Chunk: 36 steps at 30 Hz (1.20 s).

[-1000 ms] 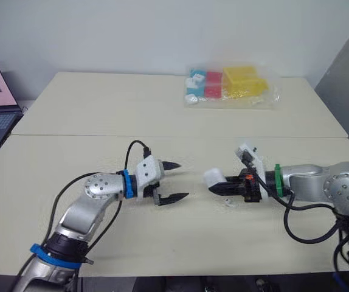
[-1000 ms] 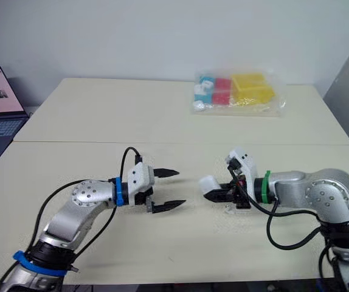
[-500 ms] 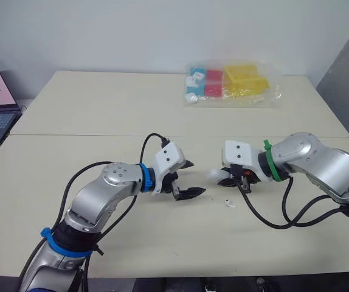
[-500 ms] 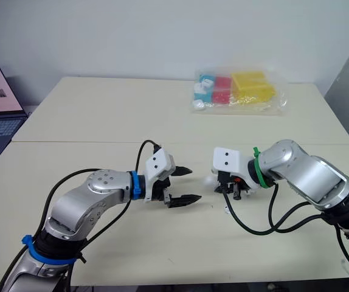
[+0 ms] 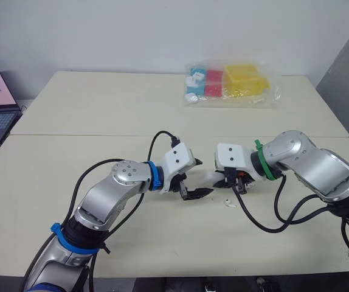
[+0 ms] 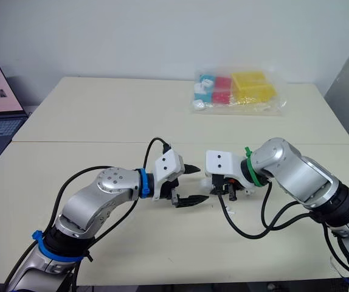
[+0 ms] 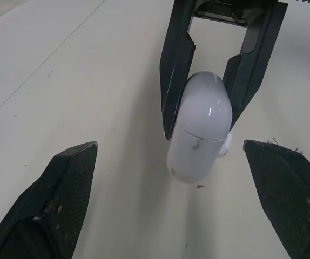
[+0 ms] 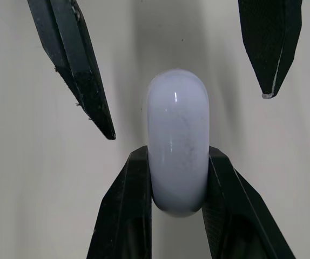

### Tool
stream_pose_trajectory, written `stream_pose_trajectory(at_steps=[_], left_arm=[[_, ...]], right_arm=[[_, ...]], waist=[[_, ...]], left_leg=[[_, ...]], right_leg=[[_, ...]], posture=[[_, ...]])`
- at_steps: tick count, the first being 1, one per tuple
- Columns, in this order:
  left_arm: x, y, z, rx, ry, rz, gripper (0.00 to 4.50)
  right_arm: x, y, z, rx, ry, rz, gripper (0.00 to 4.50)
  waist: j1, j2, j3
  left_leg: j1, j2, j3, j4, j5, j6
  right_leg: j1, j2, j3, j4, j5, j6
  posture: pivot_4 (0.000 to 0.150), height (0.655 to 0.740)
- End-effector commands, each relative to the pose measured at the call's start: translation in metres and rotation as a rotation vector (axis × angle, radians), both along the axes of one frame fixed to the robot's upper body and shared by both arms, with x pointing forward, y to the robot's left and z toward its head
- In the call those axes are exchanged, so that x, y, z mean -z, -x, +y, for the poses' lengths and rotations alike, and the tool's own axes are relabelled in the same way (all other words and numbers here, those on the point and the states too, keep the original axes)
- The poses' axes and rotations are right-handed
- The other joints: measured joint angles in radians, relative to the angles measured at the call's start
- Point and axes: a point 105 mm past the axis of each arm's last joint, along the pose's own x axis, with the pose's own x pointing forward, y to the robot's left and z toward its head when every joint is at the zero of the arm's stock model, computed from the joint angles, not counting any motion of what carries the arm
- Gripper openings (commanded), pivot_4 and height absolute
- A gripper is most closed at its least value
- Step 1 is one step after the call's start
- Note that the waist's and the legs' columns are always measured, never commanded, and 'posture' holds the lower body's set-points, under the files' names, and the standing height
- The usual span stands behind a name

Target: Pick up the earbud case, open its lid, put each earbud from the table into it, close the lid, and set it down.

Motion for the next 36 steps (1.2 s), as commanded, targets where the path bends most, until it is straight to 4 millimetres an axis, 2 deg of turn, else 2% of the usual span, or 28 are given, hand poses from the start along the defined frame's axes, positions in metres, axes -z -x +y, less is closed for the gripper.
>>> stream_pose_trajectory(at_steps=[1, 4, 14, 23, 25, 28, 33, 36], left_arm=[[-0.005, 0.004, -0.005, 0.043, 0.024, -0.030, 4.50], [-0.003, 0.006, -0.005, 0.063, 0.024, -0.031, 3.92], [-0.003, 0.007, -0.007, 0.080, 0.042, -0.033, 0.84], [-0.003, 0.007, -0.009, 0.082, 0.043, -0.038, 0.83], [-0.003, 0.007, -0.009, 0.083, 0.044, -0.039, 0.83], [-0.004, 0.008, -0.009, 0.083, 0.047, -0.039, 0.80], [-0.003, 0.003, -0.001, 0.045, 0.078, -0.021, 0.80], [0.000, 0.001, 0.007, 0.020, 0.126, 0.017, 0.80]], right_arm=[[-0.014, 0.000, 0.002, -0.017, -0.024, -0.052, 0.80], [-0.014, 0.002, 0.004, -0.024, -0.026, -0.051, 0.80], [-0.013, 0.005, 0.008, -0.043, -0.037, -0.043, 0.80], [-0.011, 0.008, 0.005, -0.057, -0.016, -0.033, 0.80], [-0.009, 0.009, -0.001, -0.066, 0.010, -0.034, 1.53], [-0.010, 0.010, -0.007, -0.067, 0.027, -0.028, 2.38], [-0.022, 0.002, -0.022, -0.007, 0.027, -0.056, 4.14], [-0.029, 0.002, -0.036, 0.014, 0.040, -0.066, 4.18]], waist=[[0.000, 0.000, 0.000], [0.000, 0.000, 0.000], [0.000, 0.000, 0.000], [0.000, 0.000, 0.000], [0.000, 0.000, 0.000], [0.000, 0.000, 0.000], [-0.002, 0.000, 0.000], [-0.002, 0.000, 0.000]], left_leg=[[0.000, 0.000, 0.000, 0.000, 0.000, 0.000], [0.000, 0.000, 0.000, 0.000, 0.000, 0.000], [0.000, 0.000, 0.000, 0.002, 0.000, 0.000], [0.000, 0.000, 0.000, 0.008, 0.000, 0.000], [0.000, 0.000, 0.000, 0.013, 0.000, 0.000], [0.000, 0.000, 0.000, 0.014, 0.000, 0.000], [0.003, 0.000, 0.000, 0.014, 0.000, 0.000], [0.003, 0.000, 0.000, 0.014, 0.000, 0.000]], right_leg=[[0.000, 0.000, 0.000, 0.000, 0.000, 0.000], [0.000, 0.000, 0.000, 0.000, 0.000, 0.000], [0.001, 0.000, 0.000, 0.001, 0.001, -0.001], [0.001, 0.000, 0.000, 0.007, 0.000, -0.001], [0.001, 0.000, 0.000, 0.011, -0.001, 0.000], [0.001, 0.000, 0.000, 0.013, -0.001, 0.000], [0.001, 0.001, 0.000, 0.016, 0.000, -0.001], [0.001, 0.001, 0.000, 0.015, 0.000, -0.001]], posture=[[0.150, 0.7400], [0.150, 0.7400], [0.150, 0.7400], [0.150, 0.7400], [0.150, 0.7400], [0.150, 0.7400], [0.150, 0.7400], [0.150, 0.7400]])
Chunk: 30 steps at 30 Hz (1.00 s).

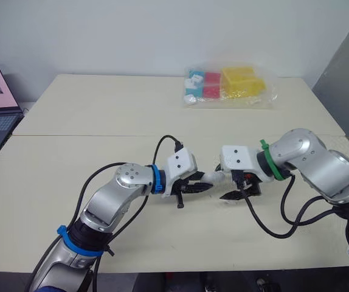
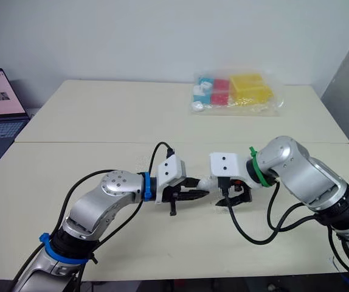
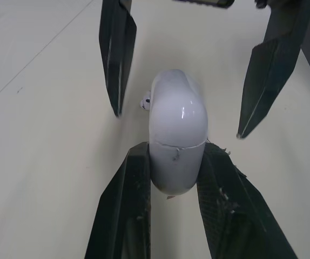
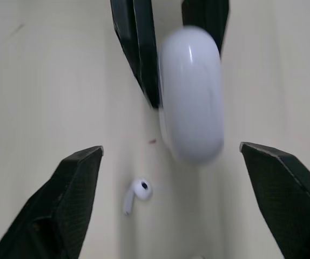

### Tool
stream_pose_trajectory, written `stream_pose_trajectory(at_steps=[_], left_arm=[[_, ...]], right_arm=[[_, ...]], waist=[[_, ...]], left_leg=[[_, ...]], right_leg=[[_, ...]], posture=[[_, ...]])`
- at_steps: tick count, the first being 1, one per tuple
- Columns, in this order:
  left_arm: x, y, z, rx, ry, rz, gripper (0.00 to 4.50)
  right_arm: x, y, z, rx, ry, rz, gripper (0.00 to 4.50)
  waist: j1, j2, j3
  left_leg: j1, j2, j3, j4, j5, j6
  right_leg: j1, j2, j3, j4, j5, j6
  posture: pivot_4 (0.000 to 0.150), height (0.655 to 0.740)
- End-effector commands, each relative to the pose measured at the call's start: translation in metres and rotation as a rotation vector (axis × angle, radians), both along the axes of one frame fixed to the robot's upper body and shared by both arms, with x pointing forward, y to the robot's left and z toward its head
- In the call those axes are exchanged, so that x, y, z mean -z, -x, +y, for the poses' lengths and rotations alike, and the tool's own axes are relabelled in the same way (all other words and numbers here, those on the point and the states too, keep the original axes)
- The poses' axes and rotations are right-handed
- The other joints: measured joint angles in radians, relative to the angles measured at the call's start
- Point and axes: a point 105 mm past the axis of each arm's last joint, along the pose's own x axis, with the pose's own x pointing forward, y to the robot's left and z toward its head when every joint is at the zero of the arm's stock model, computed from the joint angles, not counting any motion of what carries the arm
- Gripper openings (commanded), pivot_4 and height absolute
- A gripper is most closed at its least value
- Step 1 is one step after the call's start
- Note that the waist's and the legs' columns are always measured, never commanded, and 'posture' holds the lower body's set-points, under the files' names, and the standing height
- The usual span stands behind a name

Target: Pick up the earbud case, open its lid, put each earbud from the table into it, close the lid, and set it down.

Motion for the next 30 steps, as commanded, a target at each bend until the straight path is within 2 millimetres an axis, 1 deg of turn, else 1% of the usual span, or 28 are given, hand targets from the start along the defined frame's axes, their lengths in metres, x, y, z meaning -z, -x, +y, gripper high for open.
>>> stream_pose_trajectory(at_steps=[1, 3, 4, 6, 8, 9, 10, 13, 15, 18, 22, 25, 30], left_arm=[[-0.007, -0.002, 0.008, -0.025, 0.085, 0.005, 0.80], [-0.004, -0.004, 0.012, -0.039, 0.102, 0.021, 0.80], [-0.006, -0.002, 0.012, -0.031, 0.136, 0.028, 0.80], [-0.013, -0.002, 0.018, -0.043, 0.300, 0.095, 0.80], [-0.010, -0.003, 0.027, -0.078, 0.384, 0.152, 0.80], [-0.007, -0.001, 0.029, -0.079, 0.383, 0.145, 0.80], [-0.005, 0.001, 0.030, -0.080, 0.374, 0.131, 0.80], [-0.005, 0.003, 0.028, -0.074, 0.369, 0.125, 0.80], [-0.006, 0.008, 0.024, -0.036, 0.355, 0.093, 0.80], [-0.009, 0.013, 0.017, 0.007, 0.348, 0.055, 0.80], [-0.011, 0.015, 0.015, 0.035, 0.326, 0.029, 0.80], [-0.009, 0.015, 0.015, 0.044, 0.309, 0.021, 0.80], [-0.006, 0.020, 0.016, 0.063, 0.275, 0.002, 0.80]], right_arm=[[-0.017, 0.001, -0.013, 0.003, -0.006, -0.051, 4.18], [-0.019, 0.002, -0.018, 0.007, -0.002, -0.058, 4.18], [-0.021, 0.001, -0.018, 0.003, -0.007, -0.074, 4.18], [-0.033, 0.000, -0.014, -0.046, -0.073, -0.168, 4.18], [-0.048, 0.002, -0.003, -0.098, -0.231, -0.235, 4.18], [-0.050, 0.006, 0.001, -0.119, -0.274, -0.257, 4.18], [-0.048, 0.009, 0.004, -0.100, -0.306, -0.245, 4.18], [-0.043, 0.014, 0.012, -0.082, -0.344, -0.235, 4.18], [-0.042, 0.012, 0.023, -0.096, -0.377, -0.282, 4.18], [-0.039, 0.004, 0.034, -0.092, -0.396, -0.323, 4.18], [-0.038, -0.004, 0.037, -0.082, -0.401, -0.333, 4.18], [-0.038, -0.006, 0.038, -0.083, -0.402, -0.337, 4.18], [-0.045, -0.009, 0.040, -0.073, -0.429, -0.331, 4.18]], waist=[[0.000, 0.000, 0.000], [0.000, 0.000, 0.000], [0.000, 0.000, 0.000], [0.000, 0.000, 0.000], [-0.001, 0.000, 0.000], [-0.002, -0.001, 0.000], [-0.001, -0.001, 0.000], [0.001, 0.000, 0.000], [0.001, -0.001, 0.000], [0.000, 0.000, 0.000], [0.000, 0.000, 0.000], [0.000, 0.000, 0.000], [0.000, 0.000, 0.000]], left_leg=[[0.000, 0.000, 0.000, 0.000, 0.000, 0.000], [0.000, 0.000, 0.000, 0.000, 0.000, 0.000], [-0.001, 0.000, 0.000, 0.000, 0.000, 0.000], [-0.001, 0.000, 0.000, 0.000, 0.000, 0.000], [-0.001, 0.000, 0.001, 0.000, 0.000, 0.000], [0.000, 0.001, 0.001, 0.000, 0.000, 0.000], [0.000, 0.000, 0.000, 0.000, 0.000, 0.000], [0.000, 0.001, 0.000, 0.000, 0.000, 0.000], [0.000, 0.000, 0.000, 0.000, 0.000, 0.000], [0.002, 0.000, 0.001, 0.001, 0.000, 0.000], [0.002, 0.000, 0.001, 0.000, 0.000, 0.000], [0.002, 0.000, 0.001, 0.000, 0.000, 0.000], [0.002, 0.000, 0.001, 0.000, 0.000, 0.000]], right_leg=[[0.000, 0.000, 0.000, 0.000, 0.000, 0.000], [0.000, 0.000, 0.000, -0.001, 0.000, 0.000], [0.000, 0.000, 0.001, -0.001, 0.000, 0.000], [0.000, 0.000, 0.001, -0.001, 0.000, 0.000], [0.000, 0.000, 0.001, -0.001, 0.000, 0.000], [0.000, 0.000, 0.000, -0.001, 0.000, 0.000], [0.001, 0.000, 0.001, -0.001, 0.000, 0.000], [0.001, 0.000, 0.000, 0.000, 0.000, 0.000], [0.001, 0.000, 0.000, 0.000, 0.000, 0.000], [0.003, -0.001, 0.001, 0.000, 0.001, 0.001], [0.003, -0.001, 0.000, 0.000, 0.001, 0.001], [0.003, 0.000, 0.000, -0.001, 0.000, 0.000], [0.003, 0.000, 0.001, -0.001, 0.000, 0.000]], posture=[[0.150, 0.7400], [0.150, 0.7400], [0.150, 0.7400], [0.150, 0.7400], [0.150, 0.7400], [0.150, 0.7400], [0.150, 0.7400], [0.150, 0.7400], [0.150, 0.7400], [0.150, 0.7400], [0.150, 0.7400], [0.150, 0.7400], [0.150, 0.7400]])
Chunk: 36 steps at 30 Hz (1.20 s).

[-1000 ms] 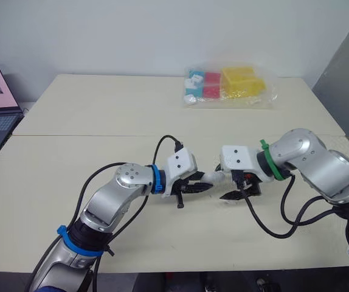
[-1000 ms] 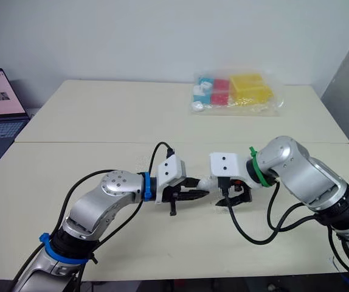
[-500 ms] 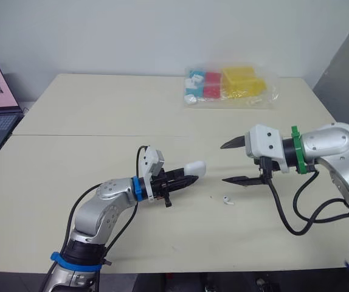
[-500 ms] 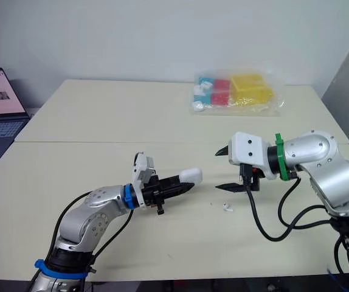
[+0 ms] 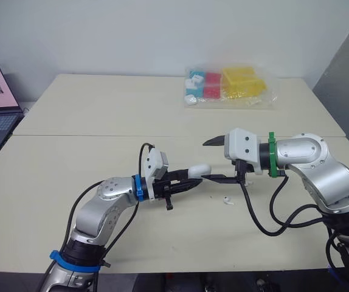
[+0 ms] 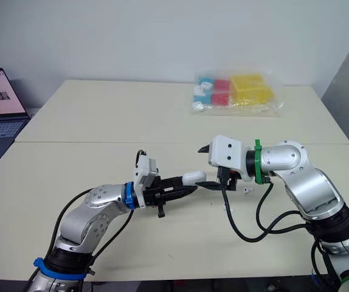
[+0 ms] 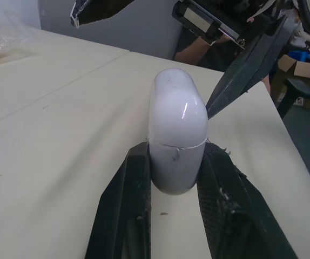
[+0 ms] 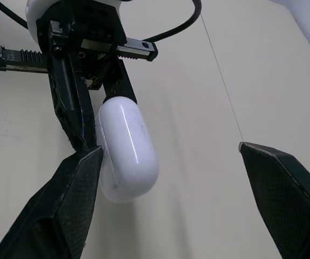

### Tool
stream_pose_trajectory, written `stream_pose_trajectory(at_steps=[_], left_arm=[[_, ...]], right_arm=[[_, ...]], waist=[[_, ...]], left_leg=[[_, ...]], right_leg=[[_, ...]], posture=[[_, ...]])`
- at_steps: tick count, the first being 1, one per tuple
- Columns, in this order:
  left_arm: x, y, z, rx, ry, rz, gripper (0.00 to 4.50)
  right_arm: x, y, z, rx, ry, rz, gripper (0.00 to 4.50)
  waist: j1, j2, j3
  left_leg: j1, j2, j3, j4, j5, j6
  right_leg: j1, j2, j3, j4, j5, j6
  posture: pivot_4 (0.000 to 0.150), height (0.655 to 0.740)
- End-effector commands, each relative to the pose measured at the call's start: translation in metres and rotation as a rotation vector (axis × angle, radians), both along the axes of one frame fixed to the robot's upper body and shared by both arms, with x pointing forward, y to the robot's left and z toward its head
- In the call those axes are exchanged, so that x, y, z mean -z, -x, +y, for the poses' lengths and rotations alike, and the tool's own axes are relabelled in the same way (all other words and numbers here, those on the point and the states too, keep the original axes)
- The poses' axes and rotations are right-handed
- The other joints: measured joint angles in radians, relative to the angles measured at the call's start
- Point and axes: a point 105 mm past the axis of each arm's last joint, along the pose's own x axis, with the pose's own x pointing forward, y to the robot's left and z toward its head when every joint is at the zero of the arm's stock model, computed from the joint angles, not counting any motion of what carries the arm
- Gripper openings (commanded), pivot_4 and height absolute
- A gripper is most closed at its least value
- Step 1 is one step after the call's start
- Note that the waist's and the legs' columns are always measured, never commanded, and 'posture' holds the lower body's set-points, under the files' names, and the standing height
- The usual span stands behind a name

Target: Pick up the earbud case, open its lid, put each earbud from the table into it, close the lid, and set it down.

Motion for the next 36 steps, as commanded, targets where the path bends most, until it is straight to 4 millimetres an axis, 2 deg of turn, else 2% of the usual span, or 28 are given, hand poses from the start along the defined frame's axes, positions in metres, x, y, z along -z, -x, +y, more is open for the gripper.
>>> stream_pose_trajectory(at_steps=[1, 7, 12, 16, 18, 21, 24, 27, 31, 36], left_arm=[[-0.005, 0.012, -0.007, 0.077, -0.016, -0.061, 0.80], [-0.002, 0.013, -0.007, 0.086, -0.033, -0.070, 0.80], [0.000, 0.006, -0.004, 0.043, -0.026, -0.064, 0.80], [0.000, 0.000, 0.002, -0.002, -0.019, -0.065, 0.80], [0.000, -0.005, 0.010, -0.043, -0.029, -0.073, 0.80], [0.003, -0.007, 0.018, -0.069, -0.068, -0.099, 0.80], [0.006, -0.007, 0.024, -0.083, -0.101, -0.132, 0.80], [0.006, -0.008, 0.025, -0.089, -0.104, -0.143, 0.80], [0.005, -0.009, 0.025, -0.087, -0.114, -0.167, 0.80], [0.006, -0.007, 0.024, -0.088, -0.115, -0.173, 0.80]], right_arm=[[-0.021, -0.004, 0.001, 0.012, -0.033, -0.068, 4.18], [-0.024, -0.005, 0.001, 0.013, -0.043, -0.051, 4.18], [-0.025, 0.007, -0.003, -0.021, -0.050, 0.041, 4.18], [-0.031, 0.012, -0.019, 0.003, -0.054, 0.102, 4.18], [-0.031, 0.009, -0.041, 0.080, -0.033, 0.133, 4.18], [-0.014, 0.005, -0.070, 0.187, 0.082, 0.154, 4.18], [0.010, -0.014, -0.091, 0.354, 0.201, 0.169, 4.18], [0.019, -0.016, -0.093, 0.366, 0.223, 0.200, 4.18], [0.049, -0.021, -0.096, 0.339, 0.323, 0.278, 4.18], [0.072, -0.031, -0.102, 0.320, 0.406, 0.343, 4.18]], waist=[[0.000, 0.000, 0.000], [0.000, 0.000, 0.000], [0.000, 0.000, 0.000], [0.001, 0.000, 0.000], [0.002, 0.000, 0.000], [0.003, 0.000, 0.000], [-0.004, 0.000, 0.000], [-0.006, 0.000, 0.000], [-0.005, 0.000, 0.001], [-0.005, 0.000, 0.001]], left_leg=[[0.000, 0.000, 0.000, 0.000, 0.000, 0.000], [0.000, 0.000, 0.000, 0.000, 0.000, 0.000], [0.000, 0.000, 0.000, 0.000, 0.000, 0.000], [0.000, 0.000, 0.000, 0.000, 0.000, 0.000], [0.000, 0.000, 0.000, 0.000, 0.000, 0.000], [-0.001, 0.000, 0.000, 0.000, 0.000, 0.000], [0.000, 0.000, 0.001, -0.001, 0.000, 0.000], [0.001, 0.000, 0.001, -0.001, 0.000, 0.000], [0.001, 0.000, 0.000, -0.001, 0.000, 0.000], [0.000, 0.000, 0.001, -0.001, 0.000, 0.000]], right_leg=[[0.000, 0.000, 0.000, 0.000, 0.000, 0.000], [0.000, 0.000, 0.000, 0.000, 0.000, 0.000], [0.000, 0.000, 0.000, 0.000, 0.000, 0.000], [0.000, 0.000, -0.001, 0.000, 0.000, 0.000], [0.000, 0.000, -0.001, 0.000, 0.000, 0.000], [0.000, -0.001, -0.001, -0.001, 0.000, 0.000], [0.000, -0.001, 0.000, -0.001, 0.000, 0.000], [-0.001, -0.001, 0.001, 0.000, 0.000, 0.000], [-0.001, 0.000, 0.000, 0.000, 0.000, 0.000], [-0.001, 0.000, 0.000, -0.001, 0.000, 0.000]], posture=[[0.150, 0.7400], [0.150, 0.7400], [0.150, 0.7400], [0.150, 0.7400], [0.150, 0.7400], [0.150, 0.7400], [0.150, 0.7400], [0.150, 0.7400], [0.150, 0.7400], [0.150, 0.7400]])
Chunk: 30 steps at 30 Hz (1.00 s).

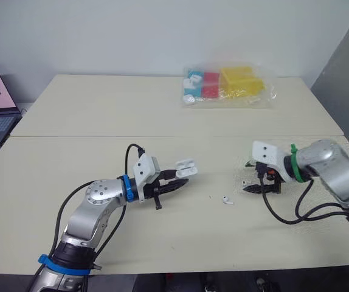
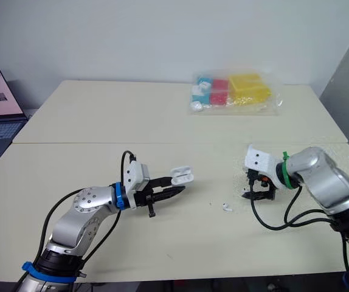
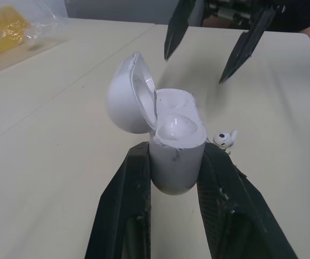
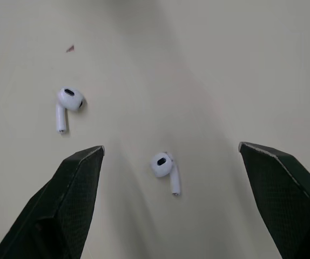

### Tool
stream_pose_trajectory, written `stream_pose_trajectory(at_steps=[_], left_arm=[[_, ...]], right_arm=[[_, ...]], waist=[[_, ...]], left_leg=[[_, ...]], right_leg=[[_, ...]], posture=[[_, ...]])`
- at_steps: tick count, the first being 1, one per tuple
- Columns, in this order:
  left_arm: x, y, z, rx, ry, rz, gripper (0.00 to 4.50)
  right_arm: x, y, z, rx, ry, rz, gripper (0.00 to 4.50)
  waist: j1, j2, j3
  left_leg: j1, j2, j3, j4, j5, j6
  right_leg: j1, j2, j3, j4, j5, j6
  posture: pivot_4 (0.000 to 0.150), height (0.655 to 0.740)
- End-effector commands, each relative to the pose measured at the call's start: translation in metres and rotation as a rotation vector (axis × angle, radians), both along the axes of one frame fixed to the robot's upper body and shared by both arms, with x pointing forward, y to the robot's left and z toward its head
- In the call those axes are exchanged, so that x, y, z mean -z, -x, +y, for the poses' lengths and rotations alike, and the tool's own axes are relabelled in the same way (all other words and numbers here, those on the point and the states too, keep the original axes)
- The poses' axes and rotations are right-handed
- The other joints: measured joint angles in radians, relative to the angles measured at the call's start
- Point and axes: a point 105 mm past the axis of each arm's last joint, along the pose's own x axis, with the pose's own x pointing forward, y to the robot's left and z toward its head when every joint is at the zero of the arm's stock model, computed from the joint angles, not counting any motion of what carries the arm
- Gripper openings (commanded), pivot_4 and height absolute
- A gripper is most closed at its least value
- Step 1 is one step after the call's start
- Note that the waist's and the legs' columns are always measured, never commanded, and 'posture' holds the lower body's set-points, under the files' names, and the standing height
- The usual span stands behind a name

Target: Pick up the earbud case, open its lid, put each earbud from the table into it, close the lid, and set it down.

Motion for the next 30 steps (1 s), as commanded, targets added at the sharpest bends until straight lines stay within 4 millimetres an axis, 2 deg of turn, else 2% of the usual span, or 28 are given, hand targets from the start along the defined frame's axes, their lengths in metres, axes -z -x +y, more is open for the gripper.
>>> stream_pose_trajectory(at_steps=[1, 12, 15, 24, 30], left_arm=[[-0.008, 0.003, -0.002, 0.011, 0.011, -0.043, 0.80], [-0.005, 0.005, -0.001, -0.006, 0.011, -0.044, 0.80], [-0.005, 0.005, -0.002, -0.005, 0.012, -0.041, 0.80], [-0.003, 0.005, -0.004, 0.005, 0.005, -0.039, 0.80], [0.000, 0.007, -0.003, 0.011, -0.005, -0.037, 0.80]], right_arm=[[-0.001, -0.007, -0.004, -0.033, 0.046, -0.006, 4.18], [0.010, -0.018, -0.005, -0.055, 0.034, 0.052, 4.18], [0.013, -0.021, -0.006, -0.051, 0.038, 0.055, 3.58], [0.018, -0.015, -0.006, -0.062, 0.039, 0.097, 0.40], [0.013, -0.004, -0.006, -0.089, 0.044, 0.106, 0.38]], waist=[[0.001, 0.000, 0.000], [0.002, 0.000, 0.000], [0.001, 0.000, 0.000], [0.003, 0.000, 0.000], [0.005, 0.000, 0.000]], left_leg=[[0.000, 0.000, 0.000, 0.000, 0.000, 0.000], [-0.001, 0.000, 0.000, 0.000, 0.000, 0.000], [-0.001, 0.000, 0.000, 0.000, 0.000, 0.000], [-0.001, 0.000, 0.000, 0.000, 0.000, 0.000], [-0.001, 0.000, -0.001, 0.000, 0.000, 0.000]], right_leg=[[0.000, 0.000, 0.000, 0.000, 0.000, 0.000], [-0.001, 0.000, 0.000, 0.000, 0.000, 0.000], [-0.001, 0.000, 0.000, 0.000, 0.000, 0.000], [0.000, 0.000, 0.000, 0.001, 0.000, 0.000], [0.000, 0.000, -0.001, 0.000, 0.000, 0.000]], posture=[[0.150, 0.7400], [0.150, 0.7400], [0.150, 0.7400], [0.150, 0.7400], [0.150, 0.7400]])
